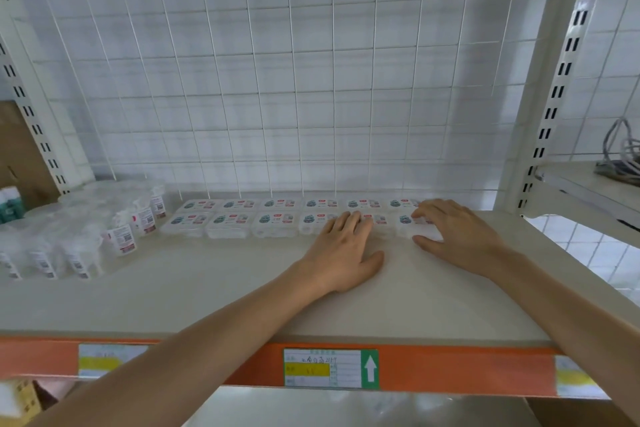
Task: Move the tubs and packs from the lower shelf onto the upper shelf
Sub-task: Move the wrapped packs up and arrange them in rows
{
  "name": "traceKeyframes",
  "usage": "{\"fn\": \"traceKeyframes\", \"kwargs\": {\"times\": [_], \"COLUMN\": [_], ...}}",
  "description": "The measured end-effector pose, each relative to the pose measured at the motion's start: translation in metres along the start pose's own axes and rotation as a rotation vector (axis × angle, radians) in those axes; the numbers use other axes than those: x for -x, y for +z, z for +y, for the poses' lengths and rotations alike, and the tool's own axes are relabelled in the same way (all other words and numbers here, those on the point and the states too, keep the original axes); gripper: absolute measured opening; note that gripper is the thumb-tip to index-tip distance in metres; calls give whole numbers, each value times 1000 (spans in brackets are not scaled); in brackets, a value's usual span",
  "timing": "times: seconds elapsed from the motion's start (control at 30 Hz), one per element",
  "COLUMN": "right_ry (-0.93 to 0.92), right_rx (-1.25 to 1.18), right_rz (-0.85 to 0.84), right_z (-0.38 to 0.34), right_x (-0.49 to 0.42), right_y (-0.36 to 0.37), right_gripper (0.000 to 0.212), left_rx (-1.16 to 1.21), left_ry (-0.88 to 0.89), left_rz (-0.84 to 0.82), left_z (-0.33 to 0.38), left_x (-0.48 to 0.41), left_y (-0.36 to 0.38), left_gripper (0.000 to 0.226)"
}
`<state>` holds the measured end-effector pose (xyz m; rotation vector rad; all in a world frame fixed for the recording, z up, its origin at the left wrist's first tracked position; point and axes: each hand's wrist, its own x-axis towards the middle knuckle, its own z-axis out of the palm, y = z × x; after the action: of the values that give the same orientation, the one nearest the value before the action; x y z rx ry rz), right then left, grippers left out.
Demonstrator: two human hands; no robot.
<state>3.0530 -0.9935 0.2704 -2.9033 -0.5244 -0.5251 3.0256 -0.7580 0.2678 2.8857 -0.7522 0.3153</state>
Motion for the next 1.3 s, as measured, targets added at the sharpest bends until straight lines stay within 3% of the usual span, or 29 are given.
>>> {"fn": "traceKeyframes", "kwargs": {"times": [0.27,0.67,1.0,1.3], "right_ry": [-14,-27,38,38], "right_rx": [-53,-28,-64,-98], "right_rz": [4,-42,-66,-52], "right_z": [-29,-122,-211,-273], "right_x": [3,38,98,179], "right_y": [-14,-44,-63,-65], "right_gripper": [52,59,61,56], "left_rx": [-27,-115,-90,-35], "left_ry": [-67,-100,-133,-98], "left_rz": [-35,4,15,53], "left_z": [-2,-31,-48,-38], "left_x": [22,121,237,313], "left_y": [-24,-69,-94,-72], "left_gripper": [78,71,71,78]}}
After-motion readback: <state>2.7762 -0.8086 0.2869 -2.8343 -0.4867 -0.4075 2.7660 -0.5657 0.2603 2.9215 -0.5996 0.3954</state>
